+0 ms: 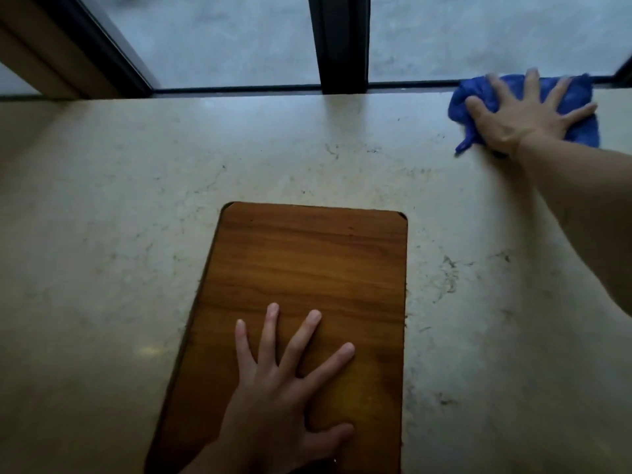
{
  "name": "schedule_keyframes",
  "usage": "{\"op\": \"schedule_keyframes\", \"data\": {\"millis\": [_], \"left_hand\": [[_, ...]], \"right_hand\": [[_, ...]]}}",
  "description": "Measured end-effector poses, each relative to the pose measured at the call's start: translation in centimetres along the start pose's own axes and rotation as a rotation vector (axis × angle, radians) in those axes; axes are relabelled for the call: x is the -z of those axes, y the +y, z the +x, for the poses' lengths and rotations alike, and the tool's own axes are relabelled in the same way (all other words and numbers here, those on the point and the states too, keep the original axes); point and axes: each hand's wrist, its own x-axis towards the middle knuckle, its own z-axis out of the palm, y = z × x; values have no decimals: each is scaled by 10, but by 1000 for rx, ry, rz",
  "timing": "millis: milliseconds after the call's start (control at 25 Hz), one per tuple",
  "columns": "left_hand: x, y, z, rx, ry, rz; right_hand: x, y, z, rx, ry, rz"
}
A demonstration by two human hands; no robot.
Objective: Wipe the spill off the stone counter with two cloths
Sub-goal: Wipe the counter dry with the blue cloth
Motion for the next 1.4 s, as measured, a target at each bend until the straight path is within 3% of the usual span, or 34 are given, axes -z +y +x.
{"op": "schedule_keyframes", "data": {"millis": [240,480,720,800,920,1000,1120,1400], "left_hand": [[0,2,-3,9,-4,-2],[-6,1,-8,16,59,-2],[0,6,-17,66,26,-23],[5,14,-31,114,-29,-51],[11,14,-62,100,-133,-121],[13,1,-88,80,-176,-155],[16,-23,-111,88,-211,-159],[-2,-116,-97,220,-108,-197]], "right_hand": [[-16,2,-64,114,-4,-32],[-43,20,-195,196,4,-72],[-93,66,-434,194,73,-61],[-109,88,-520,139,-1,-54],[-135,105,-627,80,91,-80],[-144,99,-675,-16,25,-83],[-151,74,-711,-132,-24,-28],[-153,17,-693,4,30,-26]]}}
